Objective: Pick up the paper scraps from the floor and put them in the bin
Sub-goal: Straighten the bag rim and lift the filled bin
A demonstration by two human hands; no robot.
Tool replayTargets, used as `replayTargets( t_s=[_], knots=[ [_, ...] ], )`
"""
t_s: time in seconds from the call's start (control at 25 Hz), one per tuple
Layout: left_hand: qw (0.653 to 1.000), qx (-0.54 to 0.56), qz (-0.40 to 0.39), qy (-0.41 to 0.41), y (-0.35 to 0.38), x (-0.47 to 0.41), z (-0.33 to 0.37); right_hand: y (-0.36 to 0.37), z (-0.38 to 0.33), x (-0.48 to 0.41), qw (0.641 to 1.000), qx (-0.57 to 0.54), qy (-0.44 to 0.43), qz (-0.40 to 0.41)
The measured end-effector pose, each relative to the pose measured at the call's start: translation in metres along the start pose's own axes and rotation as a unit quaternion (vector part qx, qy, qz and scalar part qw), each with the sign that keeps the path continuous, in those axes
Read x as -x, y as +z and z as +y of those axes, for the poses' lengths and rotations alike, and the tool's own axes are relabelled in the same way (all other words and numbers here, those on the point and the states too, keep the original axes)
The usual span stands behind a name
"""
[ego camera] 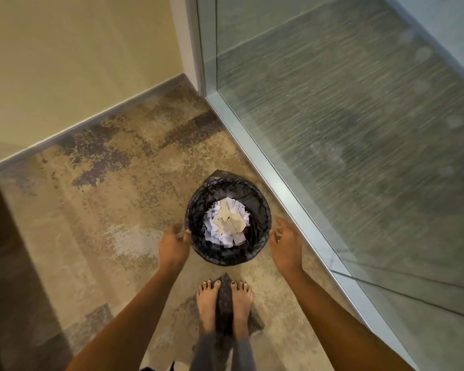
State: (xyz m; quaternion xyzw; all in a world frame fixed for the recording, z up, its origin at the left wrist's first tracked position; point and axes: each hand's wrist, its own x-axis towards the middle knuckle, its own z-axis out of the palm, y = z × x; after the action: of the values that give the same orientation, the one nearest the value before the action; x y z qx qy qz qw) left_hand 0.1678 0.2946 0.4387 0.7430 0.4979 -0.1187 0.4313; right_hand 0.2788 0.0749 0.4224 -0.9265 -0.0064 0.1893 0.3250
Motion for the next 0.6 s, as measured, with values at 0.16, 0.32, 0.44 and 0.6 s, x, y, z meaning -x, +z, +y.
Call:
replayTargets(
  t_s=[0.16,0.32,0.44,0.6],
  knots=[
    [0.998,-0.008,-0.025,-0.052,0.038,-0.053,-0.035,0.043,0.047,-0.032,0.998,0.016,0.054,-0.03],
    [0.995,-0.016,-0.059,-0.083,0.068,-0.093,-0.063,0.076,0.086,-0.064,0.987,0.02,0.138,-0.082],
    [0.992,0.012,-0.071,-0.104,0.089,-0.115,-0.085,0.092,0.105,-0.08,0.978,-0.007,0.174,-0.116],
    [0.98,0.097,-0.096,-0.143,0.099,-0.138,-0.106,0.106,0.114,-0.091,0.971,-0.067,0.205,-0.106]
  ],
)
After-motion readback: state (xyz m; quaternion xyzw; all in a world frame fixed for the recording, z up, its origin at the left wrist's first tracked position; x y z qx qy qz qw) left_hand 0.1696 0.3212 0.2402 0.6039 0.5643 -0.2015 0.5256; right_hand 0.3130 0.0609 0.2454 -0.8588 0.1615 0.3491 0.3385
